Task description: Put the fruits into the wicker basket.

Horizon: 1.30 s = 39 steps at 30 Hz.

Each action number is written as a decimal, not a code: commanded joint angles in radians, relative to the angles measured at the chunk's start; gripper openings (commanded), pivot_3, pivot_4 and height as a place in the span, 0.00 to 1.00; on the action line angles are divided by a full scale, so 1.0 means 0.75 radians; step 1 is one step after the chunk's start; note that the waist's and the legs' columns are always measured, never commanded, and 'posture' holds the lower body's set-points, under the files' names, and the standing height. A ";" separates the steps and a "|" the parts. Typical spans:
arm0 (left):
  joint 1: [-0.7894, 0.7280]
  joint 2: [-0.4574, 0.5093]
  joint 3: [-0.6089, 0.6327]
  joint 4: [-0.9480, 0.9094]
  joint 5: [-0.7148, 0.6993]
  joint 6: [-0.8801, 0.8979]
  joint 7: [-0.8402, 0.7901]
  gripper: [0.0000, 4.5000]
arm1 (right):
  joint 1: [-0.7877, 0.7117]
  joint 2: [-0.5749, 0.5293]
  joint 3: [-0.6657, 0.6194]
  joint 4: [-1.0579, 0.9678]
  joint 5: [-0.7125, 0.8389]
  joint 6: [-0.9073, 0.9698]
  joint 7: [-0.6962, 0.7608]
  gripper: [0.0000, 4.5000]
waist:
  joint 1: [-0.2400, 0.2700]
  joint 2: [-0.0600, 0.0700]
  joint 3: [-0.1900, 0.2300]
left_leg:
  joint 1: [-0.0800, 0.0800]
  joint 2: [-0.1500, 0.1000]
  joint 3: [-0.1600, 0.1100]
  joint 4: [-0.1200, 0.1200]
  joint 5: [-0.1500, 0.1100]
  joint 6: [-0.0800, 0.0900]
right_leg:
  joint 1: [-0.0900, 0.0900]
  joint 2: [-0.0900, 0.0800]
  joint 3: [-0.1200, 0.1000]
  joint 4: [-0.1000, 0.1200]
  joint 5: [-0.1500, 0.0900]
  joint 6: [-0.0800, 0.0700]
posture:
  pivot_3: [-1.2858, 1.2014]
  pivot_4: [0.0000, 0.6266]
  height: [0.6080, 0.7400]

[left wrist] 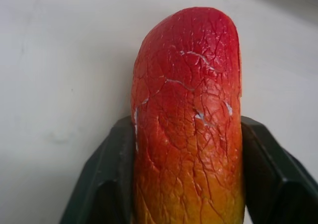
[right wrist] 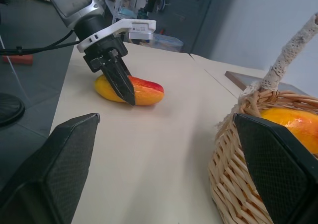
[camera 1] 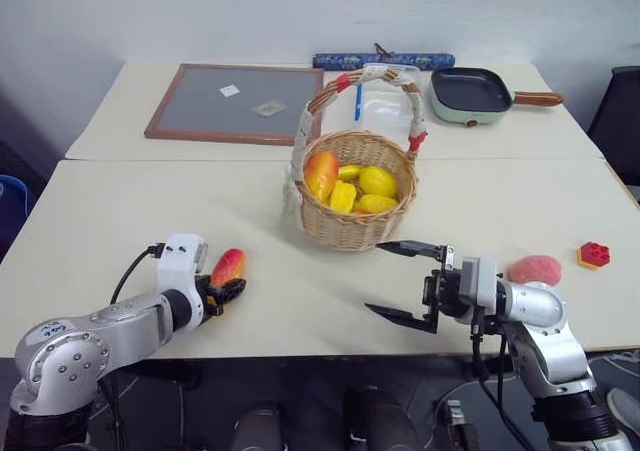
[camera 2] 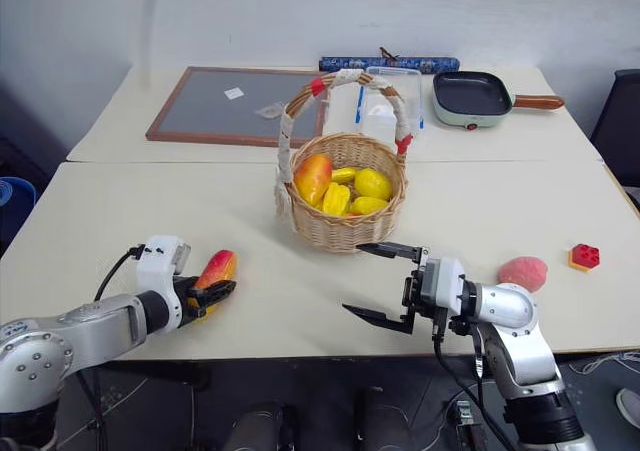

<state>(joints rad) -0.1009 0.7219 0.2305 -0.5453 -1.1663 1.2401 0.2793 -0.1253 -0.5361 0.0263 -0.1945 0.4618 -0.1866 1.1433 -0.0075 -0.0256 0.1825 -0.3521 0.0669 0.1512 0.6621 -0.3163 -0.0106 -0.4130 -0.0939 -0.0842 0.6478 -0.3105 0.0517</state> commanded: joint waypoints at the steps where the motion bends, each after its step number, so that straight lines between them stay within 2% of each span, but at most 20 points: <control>1: 0.002 0.177 0.028 -0.063 0.183 -0.288 -0.515 0.45 | 0.058 -0.030 -0.087 -0.077 0.021 0.017 -0.064 1.00 | 0.005 0.000 0.000 | -0.002 0.000 0.000 0.000 0.000 0.000 | -0.002 0.001 -0.001 -0.001 0.000 -0.001 | 0.52 0.24 1.00; 3: -0.063 0.242 0.080 -0.062 0.153 -0.399 -0.812 0.45 | 0.092 -0.041 -0.131 -0.097 0.017 0.027 -0.107 1.00 | 0.010 0.000 0.000 | -0.006 0.001 -0.001 -0.001 0.000 -0.001 | -0.004 0.001 -0.003 -0.003 -0.001 -0.001 | 0.52 0.24 1.00; 6: -0.251 0.296 0.017 -0.033 0.204 -0.571 -1.157 0.45 | 0.131 -0.044 -0.206 -0.119 0.018 0.041 -0.186 1.00 | 0.014 0.001 0.001 | -0.009 0.000 -0.002 -0.001 0.000 0.000 | -0.005 -0.001 -0.005 -0.006 -0.001 -0.001 | 0.52 0.24 1.00; 8: -0.500 0.259 -0.185 0.056 0.338 -0.618 -1.262 0.45 | 0.157 -0.045 -0.243 -0.135 -0.011 0.039 -0.236 1.00 | 0.015 0.002 0.001 | -0.009 -0.001 -0.002 -0.001 -0.001 0.001 | -0.004 -0.001 -0.005 -0.007 0.000 0.000 | 0.52 0.24 1.00; 12: -0.877 0.108 -0.612 0.293 0.755 -0.770 -1.386 0.45 | 0.182 -0.036 -0.280 -0.177 -0.043 0.040 -0.322 1.00 | 0.027 0.002 0.002 | -0.007 -0.005 -0.002 0.000 0.000 0.003 | -0.001 0.003 -0.005 -0.008 0.002 0.003 | 0.52 0.24 1.00; 13: -0.958 0.039 -0.708 0.396 0.886 -0.820 -1.358 0.45 | 0.187 -0.036 -0.281 -0.198 -0.044 0.049 -0.338 1.00 | 0.027 0.002 0.002 | -0.007 -0.007 -0.001 0.000 0.000 0.003 | 0.000 0.012 -0.003 -0.009 0.002 0.004 | 0.52 0.24 1.00; 16: -1.078 -0.160 -0.823 0.642 1.150 -0.976 -1.218 0.45 | 0.213 -0.030 -0.272 -0.273 -0.044 0.081 -0.389 1.00 | 0.030 0.002 0.002 | -0.008 -0.004 0.000 0.001 0.000 0.003 | -0.001 0.020 0.004 -0.011 0.003 0.005 | 0.52 0.24 1.00; 20: -1.101 -0.321 -0.835 0.782 1.309 -1.069 -1.132 0.45 | 0.267 -0.011 -0.268 -0.350 -0.062 0.110 -0.463 1.00 | 0.021 0.001 0.002 | -0.008 -0.002 -0.005 0.001 0.000 0.001 | -0.003 0.022 0.011 -0.011 0.003 0.005 | 0.52 0.24 1.00; 23: -1.084 -0.376 -0.825 0.823 1.366 -1.117 -1.144 0.45 | 0.319 0.005 -0.260 -0.399 -0.085 0.120 -0.510 1.00 | 0.018 0.001 0.002 | -0.008 -0.002 -0.005 0.001 0.000 0.001 | -0.005 0.022 0.011 -0.010 0.002 0.005 | 0.52 0.24 1.00; 25: -1.069 -0.411 -0.779 0.807 1.321 -1.099 -1.187 0.60 | 0.334 0.011 -0.258 -0.413 -0.093 0.122 -0.527 1.00 | 0.012 0.001 0.002 | -0.008 -0.002 -0.004 0.002 0.000 0.002 | -0.005 0.022 0.011 -0.010 0.002 0.005 | 0.52 0.24 1.00; 27: -1.071 -0.439 -0.713 0.790 1.273 -1.075 -1.208 0.71 | 0.337 0.010 -0.256 -0.416 -0.096 0.122 -0.535 1.00 | 0.011 0.000 0.003 | -0.008 -0.002 -0.004 0.003 0.000 0.003 | -0.005 0.022 0.012 -0.008 0.002 0.005 | 0.52 0.24 1.00; 31: -1.059 -0.438 -0.610 0.724 1.181 -1.058 -1.303 0.99 | 0.338 0.000 -0.261 -0.405 -0.097 0.113 -0.529 1.00 | 0.007 0.000 0.003 | -0.008 -0.002 -0.004 0.003 0.001 0.004 | -0.005 0.022 0.012 -0.007 0.002 0.005 | 0.52 0.24 1.00; 35: -0.961 -0.374 -0.440 0.613 1.004 -1.076 -1.472 1.00 | 0.324 -0.022 -0.304 -0.358 -0.089 0.098 -0.511 1.00 | 0.004 0.000 0.003 | -0.007 0.000 -0.004 0.002 0.001 0.003 | -0.005 0.022 0.012 -0.006 0.002 0.006 | 0.52 0.24 1.00; 39: -0.802 -0.193 -0.301 0.504 0.858 -1.095 -1.722 1.00 | 0.383 -0.041 -0.412 -0.373 0.026 0.164 -0.507 1.00 | 0.005 0.001 0.003 | -0.006 0.001 -0.003 0.002 0.001 0.002 | -0.005 0.022 0.013 -0.005 0.002 0.005 | 0.52 0.24 1.00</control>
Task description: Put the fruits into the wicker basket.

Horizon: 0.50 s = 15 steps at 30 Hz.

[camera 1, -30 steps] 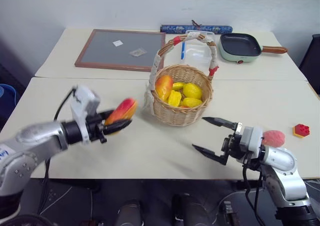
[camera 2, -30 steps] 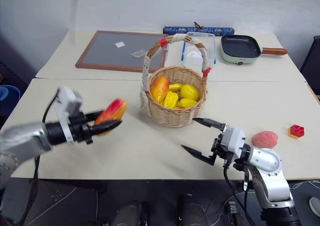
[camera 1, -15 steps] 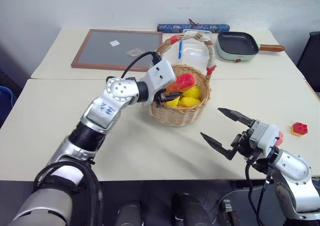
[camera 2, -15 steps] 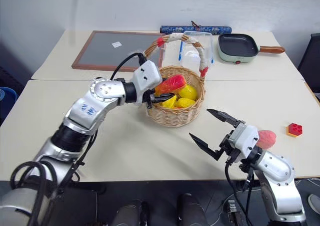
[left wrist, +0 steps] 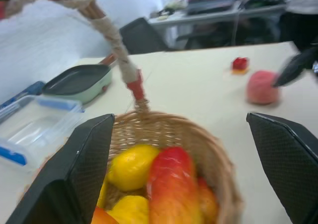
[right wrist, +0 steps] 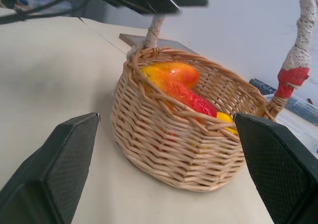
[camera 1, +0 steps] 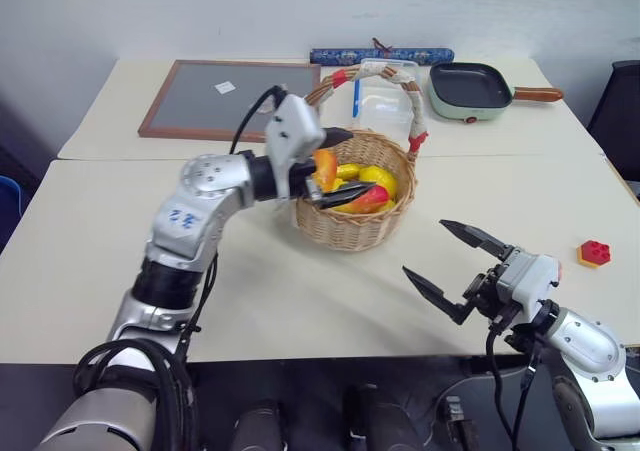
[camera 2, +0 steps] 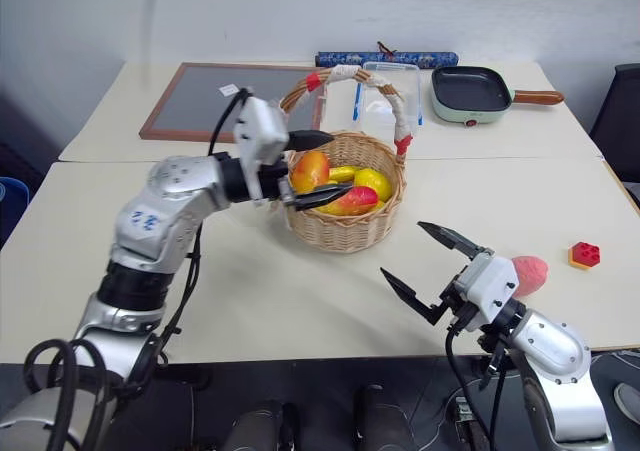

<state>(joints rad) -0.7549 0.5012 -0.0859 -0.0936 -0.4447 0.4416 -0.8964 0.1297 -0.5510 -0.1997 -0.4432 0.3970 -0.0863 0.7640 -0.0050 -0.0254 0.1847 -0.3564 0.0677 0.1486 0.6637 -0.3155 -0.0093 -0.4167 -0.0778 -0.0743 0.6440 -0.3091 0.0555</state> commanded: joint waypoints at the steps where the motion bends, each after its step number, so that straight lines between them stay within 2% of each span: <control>1: 0.119 0.151 0.157 -0.115 -0.131 -0.031 -0.203 1.00 | 0.072 -0.018 -0.148 -0.061 0.171 0.077 -0.019 1.00 | 0.002 0.000 0.000 | 0.000 0.001 0.000 0.000 0.000 0.000 | 0.000 0.000 0.000 0.000 0.000 0.000 | 0.52 0.24 1.00; 4: 0.246 0.243 0.248 -0.137 -0.171 -0.046 -0.267 1.00 | 0.169 -0.029 -0.234 -0.102 0.229 0.120 -0.018 1.00 | 0.007 0.000 0.000 | 0.000 0.002 -0.001 0.000 0.000 0.000 | 0.000 -0.001 0.000 -0.001 0.000 -0.001 | 0.52 0.24 1.00; 10: 0.702 0.386 0.489 0.016 -0.029 -0.359 -0.340 1.00 | 0.531 0.092 -0.533 -0.043 0.152 -0.057 -0.022 1.00 | 0.005 0.001 0.000 | 0.002 0.004 -0.002 -0.003 -0.006 0.001 | 0.003 -0.003 0.004 -0.006 -0.002 0.000 | 0.52 0.24 1.00; 13: 0.845 0.411 0.568 0.015 -0.117 -0.304 -0.391 1.00 | 0.631 0.145 -0.670 0.007 0.188 -0.080 -0.053 1.00 | 0.001 0.002 0.000 | 0.002 0.005 -0.001 -0.003 -0.014 0.009 | 0.003 -0.003 0.005 -0.008 -0.002 0.000 | 0.52 0.24 1.00; 15: 0.898 0.433 0.560 -0.004 -0.140 -0.279 -0.439 1.00 | 0.715 0.185 -0.687 0.098 0.170 -0.123 -0.006 1.00 | 0.006 0.001 0.000 | 0.003 0.006 -0.001 -0.003 -0.018 0.005 | 0.004 -0.004 0.005 -0.009 -0.002 -0.001 | 0.52 0.24 1.00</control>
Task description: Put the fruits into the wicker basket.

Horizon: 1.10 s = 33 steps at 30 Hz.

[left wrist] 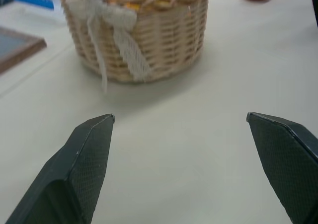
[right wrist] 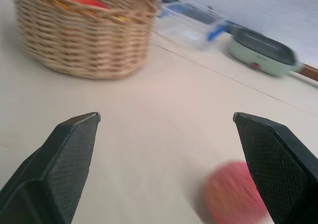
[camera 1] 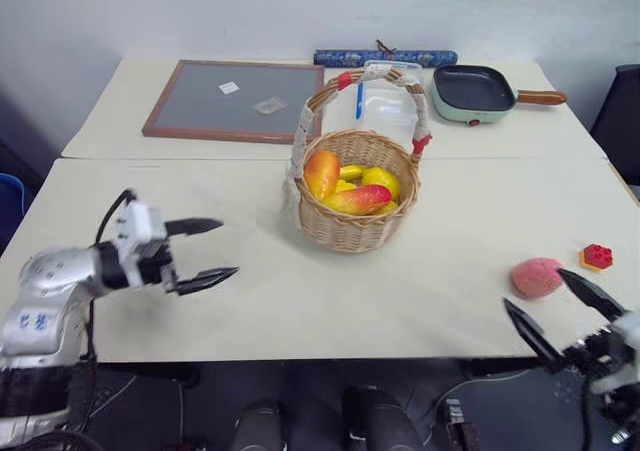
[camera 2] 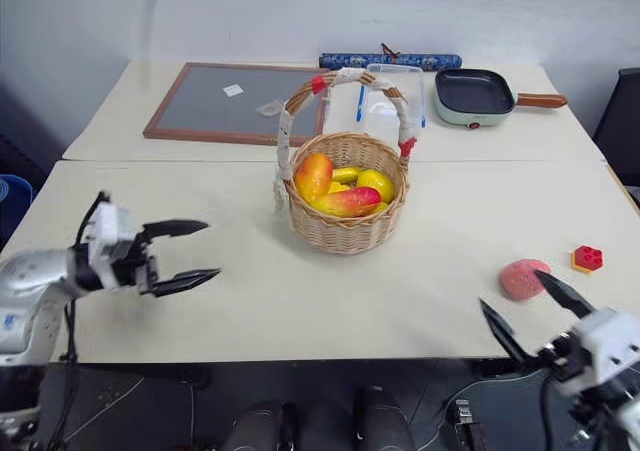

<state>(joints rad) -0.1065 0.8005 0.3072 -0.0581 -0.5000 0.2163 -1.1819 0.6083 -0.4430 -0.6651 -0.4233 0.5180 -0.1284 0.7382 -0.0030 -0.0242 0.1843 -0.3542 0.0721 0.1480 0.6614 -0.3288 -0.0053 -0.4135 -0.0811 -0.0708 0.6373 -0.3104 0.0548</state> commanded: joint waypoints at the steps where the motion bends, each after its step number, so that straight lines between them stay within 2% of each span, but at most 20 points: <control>1: 0.040 0.039 0.030 -0.056 -0.074 0.031 -0.070 1.00 | 0.098 0.050 -0.059 0.102 -0.004 -0.083 0.051 1.00 | 0.005 0.000 0.000 | 0.000 0.000 0.000 0.000 -0.002 -0.003 | 0.000 0.000 0.000 0.000 0.000 0.000 | 0.52 0.24 1.00; 3: 0.036 0.038 0.026 -0.064 -0.091 0.046 -0.071 1.00 | 0.105 0.060 -0.047 0.134 0.000 -0.086 0.057 1.00 | 0.002 0.001 0.000 | 0.001 0.001 -0.001 -0.001 -0.003 -0.004 | 0.001 0.000 -0.001 0.000 -0.001 -0.002 | 0.52 0.24 1.00; 6: -0.003 0.004 0.005 -0.123 -0.129 0.078 -0.041 1.00 | 0.014 0.043 -0.018 0.206 -0.012 -0.066 0.015 1.00 | -0.006 0.002 0.001 | 0.001 0.001 0.000 -0.001 -0.003 -0.004 | 0.000 -0.001 0.000 0.000 -0.001 -0.003 | 0.52 0.24 1.00; 11: -0.079 -0.049 -0.035 -0.260 -0.217 0.189 0.042 1.00 | -0.303 -0.251 0.029 0.313 0.032 0.192 0.045 1.00 | -0.041 0.006 0.002 | 0.002 0.000 0.003 -0.002 0.001 0.003 | 0.000 0.000 0.004 0.001 0.001 -0.002 | 0.52 0.24 1.00; 15: -0.088 -0.070 -0.055 -0.352 -0.233 0.232 0.104 1.00 | -0.585 -0.486 0.115 0.566 0.011 0.401 0.101 1.00 | -0.037 0.006 0.002 | 0.003 0.000 0.002 -0.002 0.002 0.002 | -0.001 0.004 0.006 0.001 0.001 -0.001 | 0.52 0.24 1.00; 19: -0.070 -0.076 -0.055 -0.400 -0.236 0.249 0.135 1.00 | -0.759 -0.589 0.206 0.761 -0.031 0.518 0.154 1.00 | -0.022 0.006 0.002 | 0.002 0.000 -0.002 -0.004 0.006 -0.006 | -0.002 0.009 0.007 0.001 0.000 -0.001 | 0.52 0.24 1.00; 23: -0.009 -0.068 -0.019 -0.480 -0.261 0.276 0.173 1.00 | -0.982 -0.686 0.383 1.004 -0.142 0.576 0.240 1.00 | -0.035 0.006 0.002 | 0.000 -0.002 0.003 -0.001 0.005 -0.003 | -0.002 0.006 0.011 -0.001 0.001 0.001 | 0.52 0.24 1.00; 27: 0.029 -0.048 0.016 -0.522 -0.291 0.304 0.196 1.00 | -1.050 -0.709 0.450 1.073 -0.143 0.708 0.296 1.00 | -0.036 0.003 0.000 | 0.002 -0.003 0.004 0.003 0.004 -0.001 | 0.001 0.004 0.013 -0.002 0.003 0.004 | 0.52 0.24 1.00; 28: 0.035 -0.043 0.021 -0.527 -0.295 0.311 0.199 1.00 | -1.052 -0.701 0.455 1.083 -0.139 0.733 0.300 0.93 | -0.034 0.001 0.000 | 0.002 -0.002 0.003 0.003 0.004 -0.001 | 0.001 0.004 0.013 -0.002 0.003 0.004 | 0.52 0.24 1.00; 30: 0.038 -0.039 0.024 -0.532 -0.298 0.318 0.204 1.00 | -1.041 -0.682 0.449 1.074 -0.097 0.795 0.343 0.88 | -0.031 0.000 -0.002 | 0.002 -0.003 0.002 0.003 0.004 -0.001 | 0.002 0.004 0.013 -0.002 0.003 0.004 | 0.52 0.24 1.00; 33: 0.036 -0.033 0.023 -0.534 -0.304 0.324 0.209 1.00 | -1.027 -0.674 0.434 1.053 -0.067 0.847 0.371 0.67 | -0.030 -0.003 -0.003 | 0.002 -0.003 0.001 0.003 0.004 0.000 | 0.003 0.003 0.012 -0.003 0.003 0.005 | 0.52 0.24 1.00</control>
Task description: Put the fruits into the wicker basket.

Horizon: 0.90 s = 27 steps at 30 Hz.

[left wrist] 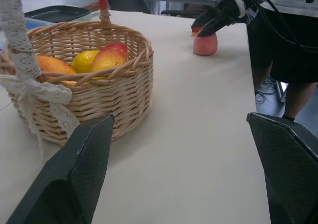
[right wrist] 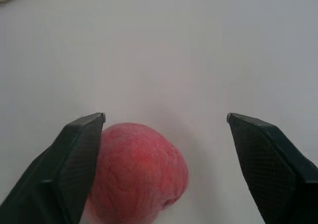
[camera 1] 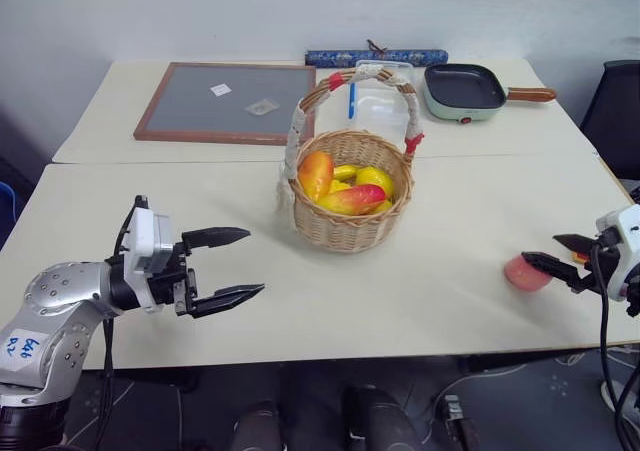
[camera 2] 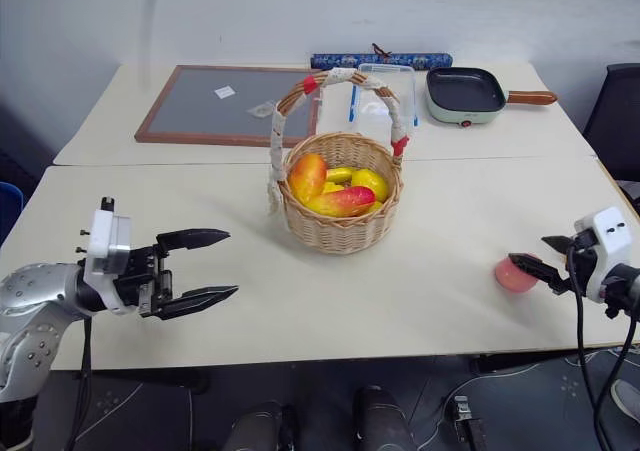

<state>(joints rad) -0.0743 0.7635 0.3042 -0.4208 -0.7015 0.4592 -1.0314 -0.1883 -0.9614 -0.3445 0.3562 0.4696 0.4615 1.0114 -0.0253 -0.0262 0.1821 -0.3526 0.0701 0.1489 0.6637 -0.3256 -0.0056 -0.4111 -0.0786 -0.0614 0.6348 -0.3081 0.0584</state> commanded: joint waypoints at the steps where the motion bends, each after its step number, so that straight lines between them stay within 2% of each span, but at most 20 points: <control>1: -0.009 0.019 0.029 -0.047 -0.037 0.001 0.008 1.00 | 0.043 0.017 0.004 0.006 0.008 0.084 0.014 0.60 | -0.001 -0.001 0.000 | 0.000 0.000 0.000 0.000 0.000 0.000 | 0.000 0.000 0.000 -0.001 0.000 0.000 | 0.52 0.24 1.00; 3: -0.015 0.025 0.028 -0.040 -0.034 0.001 0.005 1.00 | 0.057 0.021 -0.003 -0.012 0.024 0.112 0.023 0.46 | -0.001 -0.001 0.000 | 0.000 0.000 0.000 0.000 -0.001 0.001 | 0.000 0.000 0.000 -0.001 0.000 0.001 | 0.52 0.24 1.00; 5: -0.024 0.028 0.024 -0.029 -0.028 -0.002 0.003 1.00 | 0.085 0.020 -0.005 -0.054 0.060 0.184 0.045 0.37 | 0.000 -0.001 0.000 | 0.000 0.000 0.000 0.000 -0.001 0.000 | 0.000 0.000 0.000 -0.002 0.000 0.000 | 0.52 0.24 1.00; 9: -0.047 0.031 0.017 -0.011 -0.018 -0.008 -0.003 1.00 | 0.146 0.036 -0.018 -0.133 0.074 0.205 0.038 0.37 | -0.001 -0.001 0.000 | -0.001 0.002 -0.001 -0.002 -0.001 -0.001 | 0.000 0.001 -0.002 -0.003 0.000 0.000 | 0.52 0.24 1.00; 12: -0.061 0.030 0.014 0.003 -0.012 -0.012 -0.007 1.00 | 0.158 0.065 -0.050 -0.154 0.066 0.118 0.027 0.37 | -0.001 -0.001 0.000 | -0.001 0.002 -0.001 -0.002 -0.002 -0.002 | 0.000 0.002 -0.002 -0.004 0.000 0.000 | 0.52 0.24 1.00; 17: -0.071 0.025 0.007 0.009 0.000 -0.018 -0.006 1.00 | 0.157 0.094 -0.165 -0.210 0.167 0.120 0.080 0.34 | -0.005 0.002 0.001 | -0.001 0.002 0.001 -0.002 -0.002 -0.001 | 0.000 0.002 -0.001 -0.005 0.000 0.000 | 0.52 0.24 1.00; 20: -0.068 0.024 0.010 0.010 0.002 -0.020 -0.002 1.00 | 0.160 0.060 -0.221 -0.406 0.315 0.226 0.143 0.34 | -0.005 0.006 0.004 | -0.001 0.002 0.001 -0.002 -0.002 -0.001 | -0.002 0.002 -0.001 -0.004 0.000 0.000 | 0.52 0.24 1.00; 24: -0.057 0.024 0.016 0.013 0.004 -0.023 -0.001 1.00 | 0.080 0.065 -0.224 -0.603 0.457 0.363 0.087 0.34 | -0.007 0.009 0.005 | -0.001 0.002 0.002 -0.002 -0.002 -0.002 | -0.003 0.002 0.000 -0.003 0.000 0.000 | 0.52 0.24 1.00; 27: -0.041 0.020 0.035 0.019 0.003 -0.023 0.013 1.00 | -0.139 0.138 -0.076 -0.818 0.578 0.463 -0.028 0.34 | -0.011 0.010 0.006 | -0.002 0.002 0.001 -0.002 -0.002 -0.002 | -0.003 0.002 0.000 -0.003 0.000 0.000 | 0.52 0.24 1.00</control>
<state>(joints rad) -0.1042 0.7693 0.3083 -0.3953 -0.6985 0.4555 -1.0293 -0.2318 -0.8819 -0.4371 -0.1483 0.8318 0.7799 1.0339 -0.0335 -0.0185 0.1867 -0.3541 0.0718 0.1501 0.6618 -0.3270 -0.0067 -0.4142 -0.0772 -0.0609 0.6332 -0.3079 0.0583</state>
